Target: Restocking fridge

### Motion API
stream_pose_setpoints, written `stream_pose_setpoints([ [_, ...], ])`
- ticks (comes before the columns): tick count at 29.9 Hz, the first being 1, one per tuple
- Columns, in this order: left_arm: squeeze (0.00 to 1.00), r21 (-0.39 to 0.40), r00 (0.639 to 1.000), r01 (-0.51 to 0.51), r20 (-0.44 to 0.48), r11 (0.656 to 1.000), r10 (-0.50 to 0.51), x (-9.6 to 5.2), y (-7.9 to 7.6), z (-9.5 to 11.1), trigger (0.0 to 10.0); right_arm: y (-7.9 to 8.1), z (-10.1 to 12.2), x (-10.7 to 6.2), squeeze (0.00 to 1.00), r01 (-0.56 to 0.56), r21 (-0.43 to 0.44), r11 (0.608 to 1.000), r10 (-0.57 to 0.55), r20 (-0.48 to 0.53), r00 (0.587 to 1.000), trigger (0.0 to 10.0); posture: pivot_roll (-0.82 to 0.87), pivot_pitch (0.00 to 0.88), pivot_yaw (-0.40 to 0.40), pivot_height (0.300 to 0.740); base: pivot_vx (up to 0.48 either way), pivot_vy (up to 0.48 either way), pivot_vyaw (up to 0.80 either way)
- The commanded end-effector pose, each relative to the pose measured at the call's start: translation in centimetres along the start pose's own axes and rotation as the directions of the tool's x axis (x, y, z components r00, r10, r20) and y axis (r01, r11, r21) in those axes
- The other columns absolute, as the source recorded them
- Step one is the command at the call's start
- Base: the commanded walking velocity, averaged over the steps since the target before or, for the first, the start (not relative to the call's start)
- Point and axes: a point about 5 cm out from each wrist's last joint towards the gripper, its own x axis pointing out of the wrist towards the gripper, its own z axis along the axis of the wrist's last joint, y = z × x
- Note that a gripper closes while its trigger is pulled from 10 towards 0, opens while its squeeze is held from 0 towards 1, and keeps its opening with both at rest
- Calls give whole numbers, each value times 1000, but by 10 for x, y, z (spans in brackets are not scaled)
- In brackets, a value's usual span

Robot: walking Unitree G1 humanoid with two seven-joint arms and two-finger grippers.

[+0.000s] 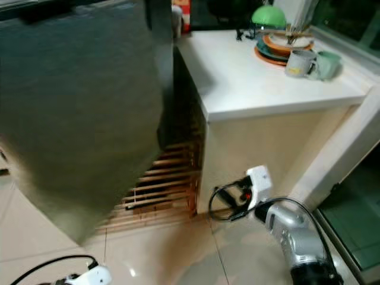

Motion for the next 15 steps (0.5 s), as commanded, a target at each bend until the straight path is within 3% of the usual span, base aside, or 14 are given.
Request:
stream_pose_setpoints([
  [1, 0, -94, 993, 26, 113, 995, -15, 2, -12, 29, 10000, -7, 18, 3, 0, 108, 8, 994, -108, 80, 991, 10000, -144, 0, -18, 740, 0, 0, 0],
  [3, 0, -201, 965, -28, 249, 979, 79, -4, 9, 69, 10000, -7, 25, 6, 0, 164, 4, 987, -163, 133, 978, 10000, -137, 0, -18, 740, 0, 0, 0],
  [4, 0, -223, 955, -35, 281, 974, 99, -7, 13, 79, 10000, -6, 26, 8, 0, 169, -2, 986, -167, 142, 976, 10000, -137, 0, -18, 740, 0, 0, 0],
  [5, 0, -266, 920, -39, 367, 963, 138, -14, 23, 102, 10000, -2, 28, 11, 0, 171, -12, 985, -167, 164, 972, 10000, -132, 0, -17, 740, 0, 0, 0],
  [6, 0, -351, 816, -11, 538, 936, 211, -34, 43, 150, 10000, 8, 31, 15, 0, 163, -5, 987, -159, 205, 966, 10000, -123, 0, -17, 740, 0, 0, 0],
  [7, 0, -351, 816, -11, 538, 936, 211, -34, 43, 150, 10000, 8, 31, 15, 0, 163, -5, 987, -159, 205, 966, 10000, -123, 0, -17, 740, 0, 0, 0],
  [8, 0, -387, 737, 9, 626, 922, 255, -46, 57, 160, 10000, 12, 32, 17, 0, 162, -4, 987, -158, 217, 963, 10000, -123, 0, -17, 740, 0, 0, 0],
  [9, 0, -414, 587, 33, 745, 910, 317, -69, 77, 171, 10000, 18, 31, 20, 0, 163, -6, 987, -158, 227, 961, 10000, -123, 0, -17, 740, 0, 0, 0],
  [10, 0, -414, 587, 33, 745, 910, 317, -69, 77, 171, 10000, 18, 31, 20, 0, 163, -6, 987, -158, 227, 961, 10000, -123, 0, -17, 740, 0, 0, 0],
  [11, 0, -417, 519, 42, 786, 908, 337, -82, 83, 176, 10000, 20, 30, 21, 0, 164, -9, 986, -157, 230, 960, 10000, -123, 0, -17, 740, 0, 0, 0],
  [12, 0, -448, 343, 83, 852, 890, 397, -117, 99, 194, 10000, 27, 31, 22, 0, 160, 2, 987, -155, 249, 956, 10000, -115, 0, -15, 740, 0, 0, 0],
  [14, 0, -474, 235, 119, 867, 872, 439, -139, 109, 202, 10000, 30, 31, 22, 0, 158, 6, 987, -154, 267, 951, 10000, -115, 0, -15, 740, 0, 382, 0],
  [15, 0, -481, 214, 125, 867, 868, 450, -144, 111, 203, 10000, 30, 31, 22, 0, 158, 6, 987, -154, 271, 950, 10000, -115, 0, -15, 740, 0, 480, 0],
])
